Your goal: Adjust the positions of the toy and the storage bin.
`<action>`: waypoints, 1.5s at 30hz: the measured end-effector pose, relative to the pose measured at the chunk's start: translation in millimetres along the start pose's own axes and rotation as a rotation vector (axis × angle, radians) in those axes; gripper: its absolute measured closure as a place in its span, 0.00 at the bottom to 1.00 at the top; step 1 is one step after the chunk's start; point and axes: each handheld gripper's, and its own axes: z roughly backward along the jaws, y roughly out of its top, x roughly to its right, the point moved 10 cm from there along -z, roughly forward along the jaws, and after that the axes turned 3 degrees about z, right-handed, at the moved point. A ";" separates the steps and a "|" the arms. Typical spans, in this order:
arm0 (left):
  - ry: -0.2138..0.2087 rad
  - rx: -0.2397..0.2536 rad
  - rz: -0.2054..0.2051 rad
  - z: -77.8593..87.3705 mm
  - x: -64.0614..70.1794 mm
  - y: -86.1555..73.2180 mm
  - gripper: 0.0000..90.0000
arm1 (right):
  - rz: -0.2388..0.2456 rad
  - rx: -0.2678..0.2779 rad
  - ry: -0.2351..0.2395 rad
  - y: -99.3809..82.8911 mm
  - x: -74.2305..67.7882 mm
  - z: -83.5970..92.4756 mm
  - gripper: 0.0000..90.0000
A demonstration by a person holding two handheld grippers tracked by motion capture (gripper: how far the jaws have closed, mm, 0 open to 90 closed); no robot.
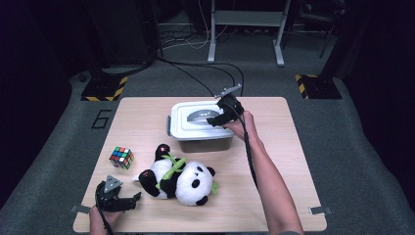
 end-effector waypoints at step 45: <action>0.000 0.000 0.000 0.0 0.0 0.0 0.06 | 0.052 -0.061 -0.086 -24.4 -9.4 16.4 0.66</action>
